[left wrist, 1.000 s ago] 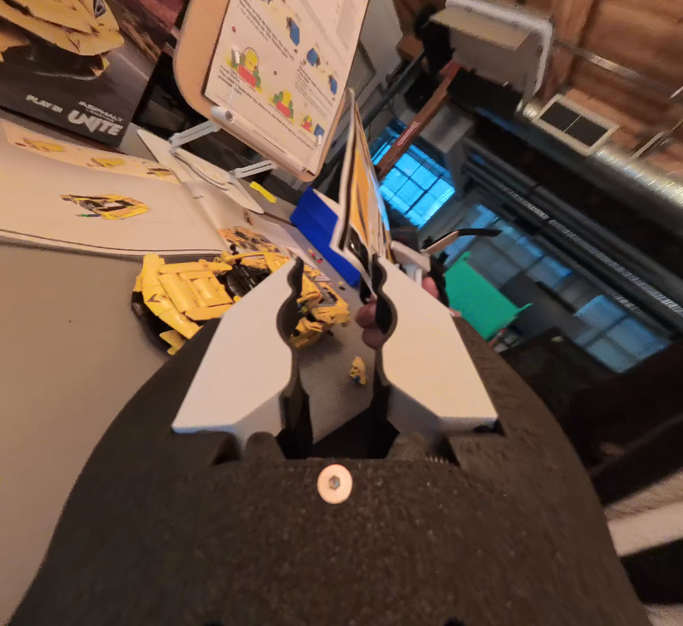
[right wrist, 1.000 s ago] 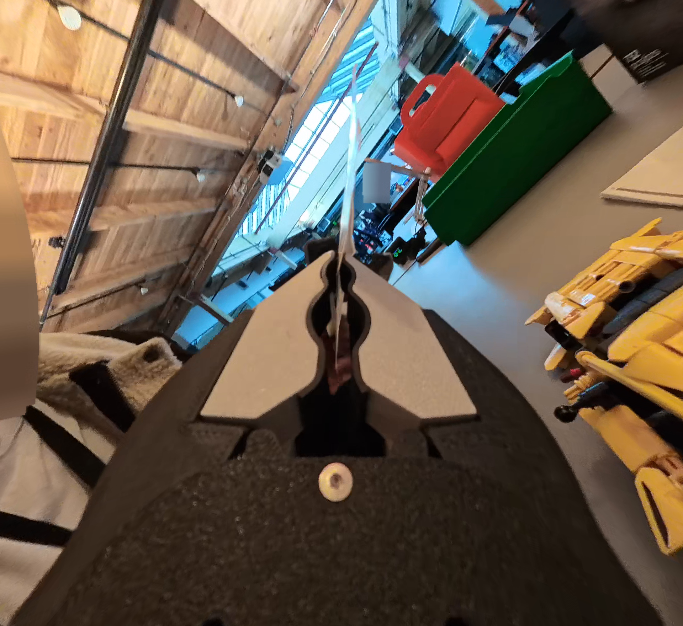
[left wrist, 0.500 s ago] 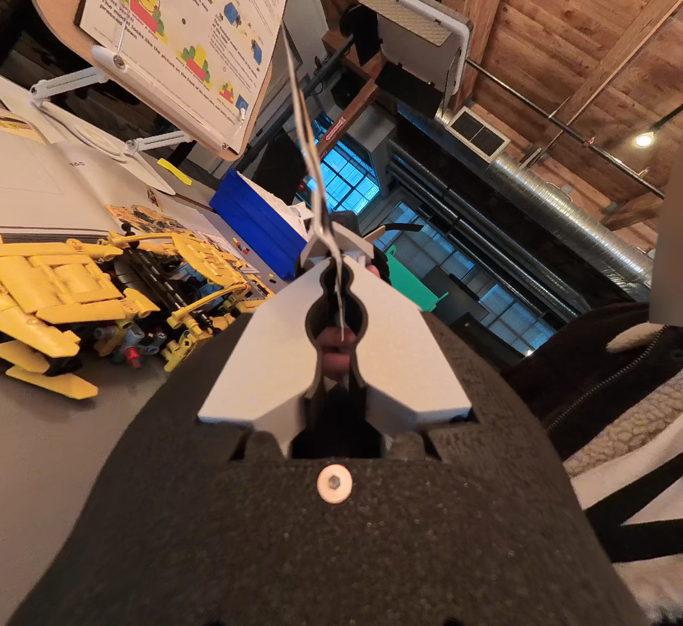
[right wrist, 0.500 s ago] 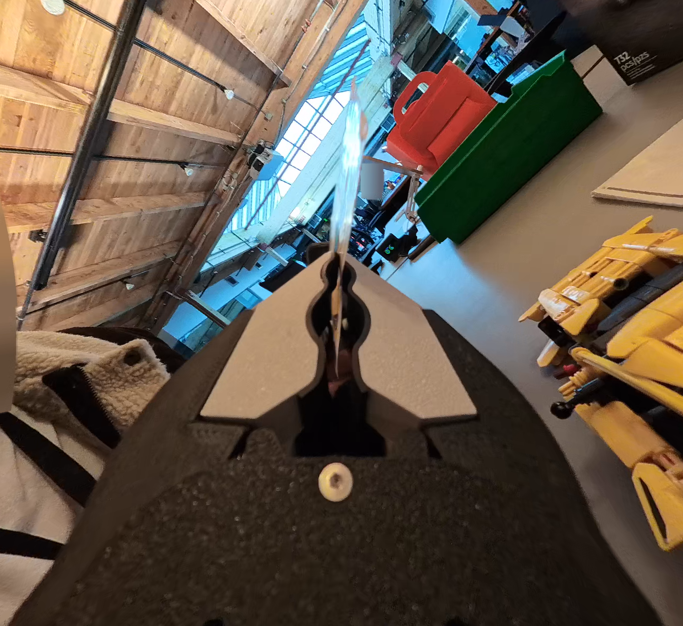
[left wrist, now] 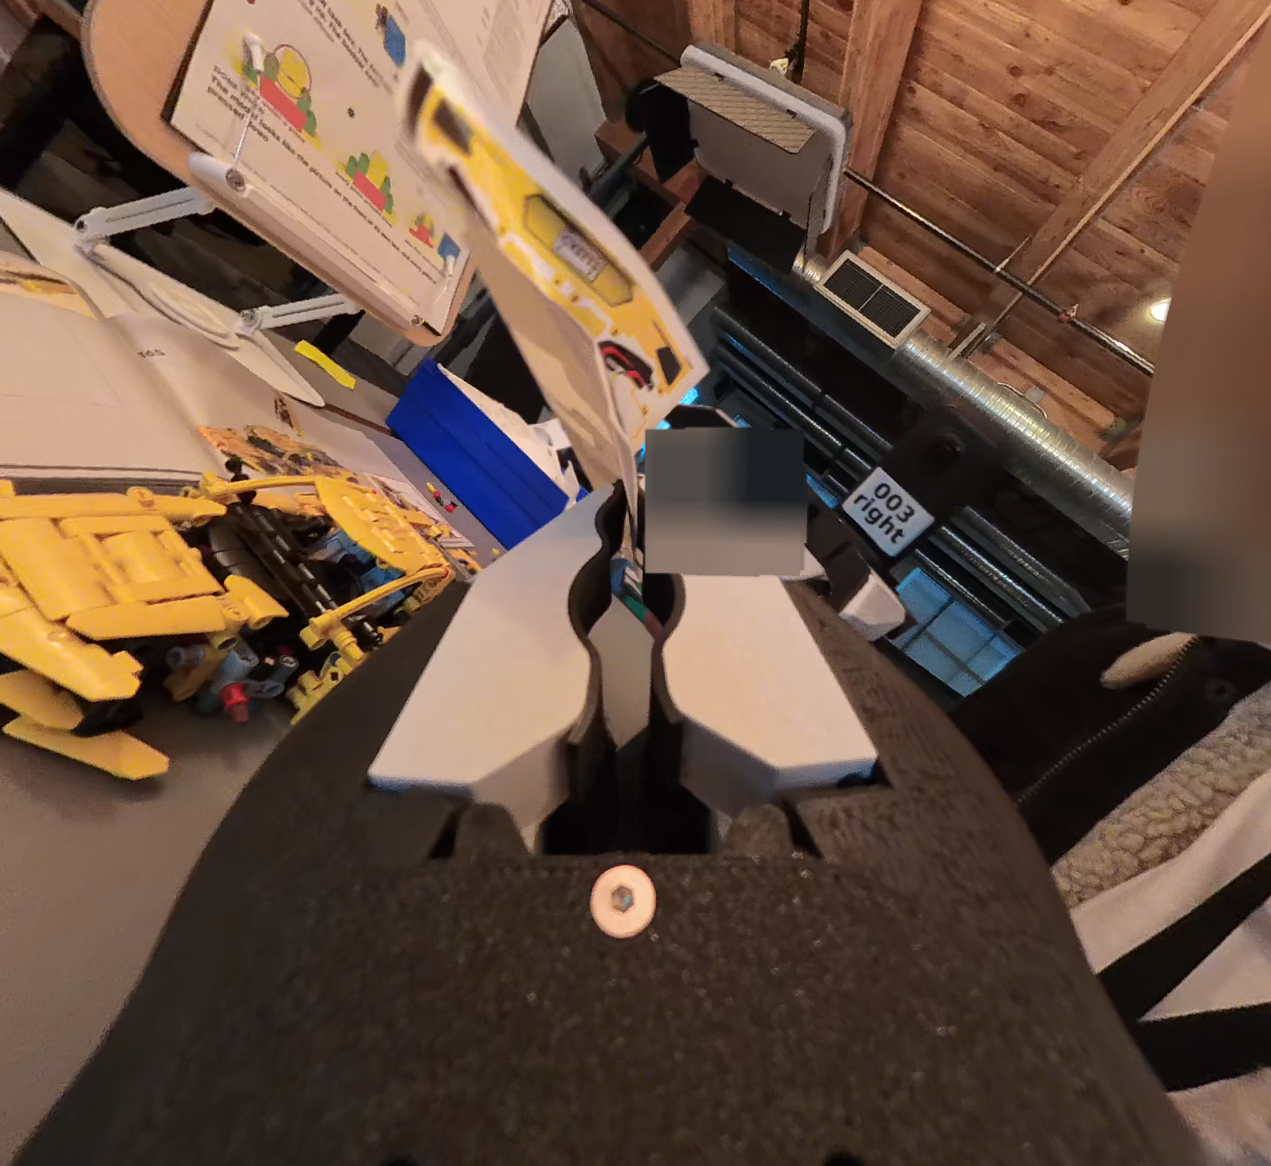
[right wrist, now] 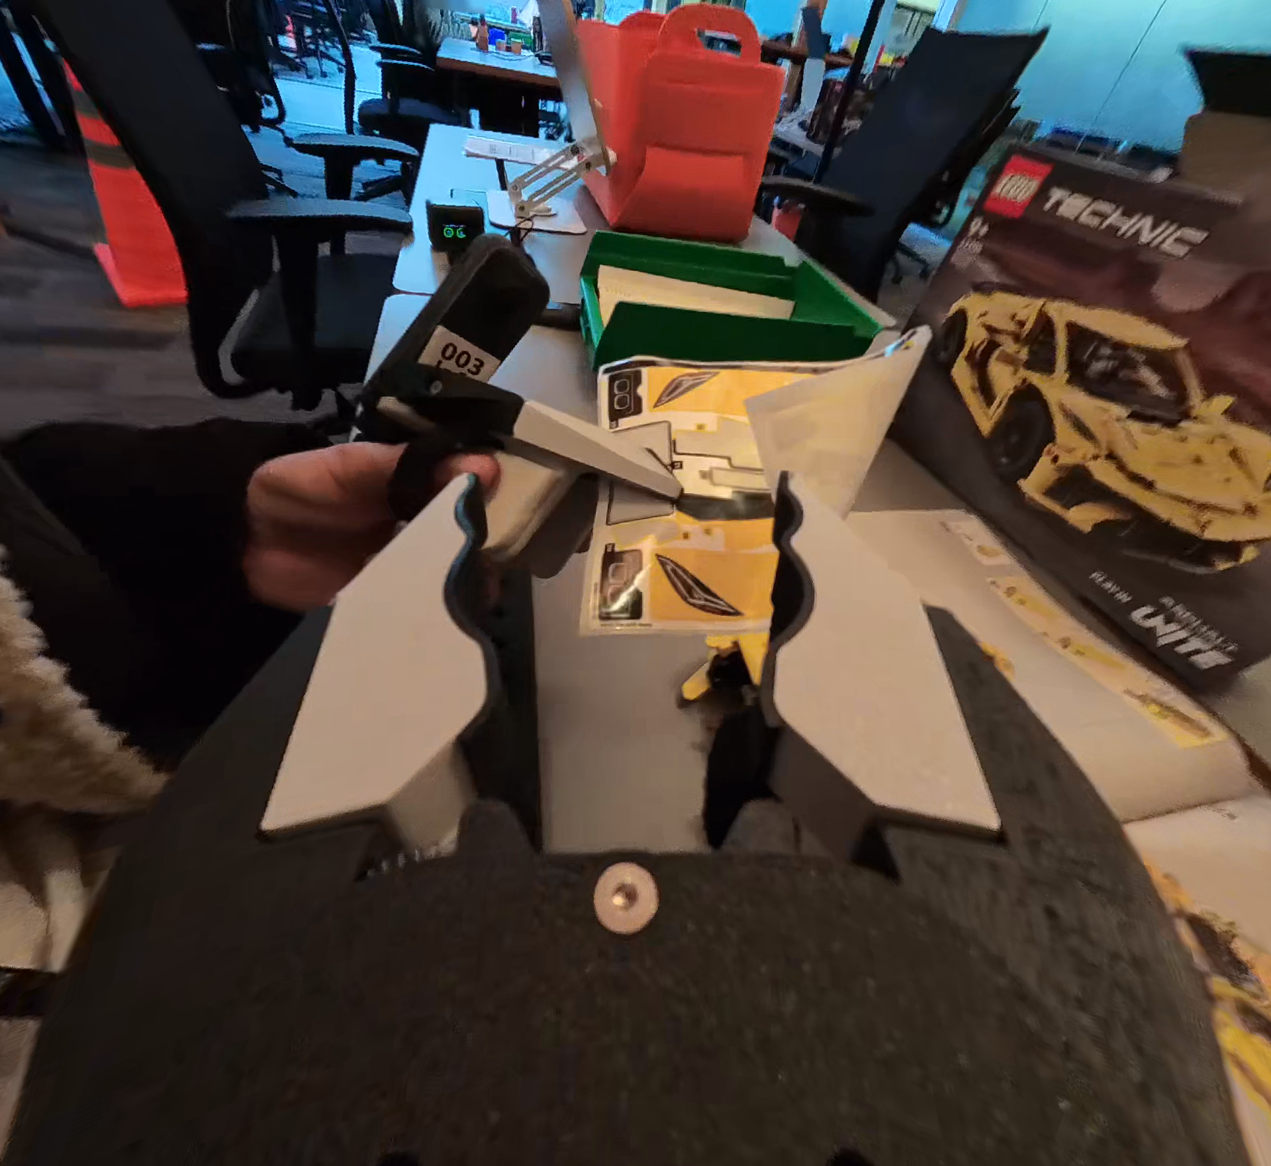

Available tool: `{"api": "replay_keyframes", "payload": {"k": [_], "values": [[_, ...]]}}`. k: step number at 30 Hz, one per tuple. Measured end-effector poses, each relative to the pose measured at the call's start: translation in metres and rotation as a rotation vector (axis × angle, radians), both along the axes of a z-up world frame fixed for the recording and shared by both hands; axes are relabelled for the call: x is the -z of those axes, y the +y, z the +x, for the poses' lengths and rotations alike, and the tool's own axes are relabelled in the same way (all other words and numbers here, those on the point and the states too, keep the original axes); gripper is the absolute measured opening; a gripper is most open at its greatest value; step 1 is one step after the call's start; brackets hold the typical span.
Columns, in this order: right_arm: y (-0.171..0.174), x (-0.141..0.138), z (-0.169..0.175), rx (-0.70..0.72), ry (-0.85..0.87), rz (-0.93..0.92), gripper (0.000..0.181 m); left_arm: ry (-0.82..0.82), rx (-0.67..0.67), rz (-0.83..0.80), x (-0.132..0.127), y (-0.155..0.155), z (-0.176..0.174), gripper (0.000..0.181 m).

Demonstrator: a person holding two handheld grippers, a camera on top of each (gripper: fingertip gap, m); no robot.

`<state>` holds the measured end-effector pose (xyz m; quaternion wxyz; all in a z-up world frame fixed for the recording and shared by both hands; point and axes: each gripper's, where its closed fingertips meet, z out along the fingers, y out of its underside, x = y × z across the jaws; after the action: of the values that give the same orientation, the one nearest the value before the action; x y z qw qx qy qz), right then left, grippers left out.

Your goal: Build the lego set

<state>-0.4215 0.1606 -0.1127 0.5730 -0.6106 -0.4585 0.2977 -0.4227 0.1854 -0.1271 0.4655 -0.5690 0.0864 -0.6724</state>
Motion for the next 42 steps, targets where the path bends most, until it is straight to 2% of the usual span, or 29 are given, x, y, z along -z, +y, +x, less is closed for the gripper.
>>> {"api": "replay_keyframes", "payload": {"k": [5,6,9,11,15,17,18,20,22,24,26,27,28,30,31,32,42], "values": [[-0.008,-0.042,0.019,0.096,0.008,0.161,0.075,0.024,-0.029,0.017,-0.005,0.002,-0.005,0.0],[-0.012,-0.042,0.018,0.085,0.018,0.139,0.075,0.021,-0.022,0.019,-0.006,0.001,-0.004,0.0],[-0.019,-0.019,0.002,0.001,0.008,-0.02,0.084,0.03,0.006,0.031,-0.009,-0.004,0.003,0.0],[-0.015,-0.019,0.003,0.019,0.008,0.0,0.084,0.031,0.019,0.041,-0.011,-0.007,0.006,0.0],[-0.019,-0.059,0.026,0.077,0.054,0.113,0.083,0.066,-0.06,-0.034,0.003,0.009,-0.006,0.0],[-0.02,-0.068,0.035,0.072,0.092,0.099,0.075,0.021,-0.064,-0.076,0.006,0.015,-0.013,0.0],[-0.017,-0.061,0.036,0.064,0.1,0.052,0.07,0.006,-0.048,-0.081,0.006,0.015,-0.013,0.0],[0.007,-0.035,0.04,0.11,0.108,-0.089,0.071,-0.038,-0.01,-0.048,-0.003,0.008,-0.009,0.0],[0.025,-0.011,0.04,0.075,0.243,-0.338,0.071,-0.071,0.002,0.002,-0.014,0.0,-0.008,0.0],[0.02,0.004,0.028,-0.135,0.428,-0.709,0.073,-0.052,-0.01,0.059,-0.019,-0.005,-0.006,0.0],[0.009,-0.007,0.025,-0.422,0.67,-1.026,0.059,-0.05,-0.025,0.1,-0.023,-0.008,-0.007,0.0],[0.007,-0.016,0.029,-0.547,0.776,-1.104,0.05,-0.042,-0.024,0.109,-0.024,-0.009,-0.006,0.0],[0.008,-0.017,0.029,-0.576,0.818,-1.134,0.043,-0.031,-0.013,0.113,-0.023,-0.011,-0.003,0.0],[0.009,0.0,0.02,-0.484,0.714,-1.076,0.024,-0.016,0.003,0.119,-0.022,-0.013,0.0,0.0],[0.011,0.002,0.02,-0.447,0.7,-1.042,0.006,-0.01,0.002,0.122,-0.021,-0.014,0.001,0.0],[0.014,0.001,0.023,-0.419,0.717,-1.028,0.0,-0.002,0.008,0.126,-0.02,-0.015,0.002,0.0],[0.02,0.008,0.029,-0.37,0.676,-1.018,0.0,0.009,0.037,0.117,-0.016,-0.016,0.004,0.0]]}}
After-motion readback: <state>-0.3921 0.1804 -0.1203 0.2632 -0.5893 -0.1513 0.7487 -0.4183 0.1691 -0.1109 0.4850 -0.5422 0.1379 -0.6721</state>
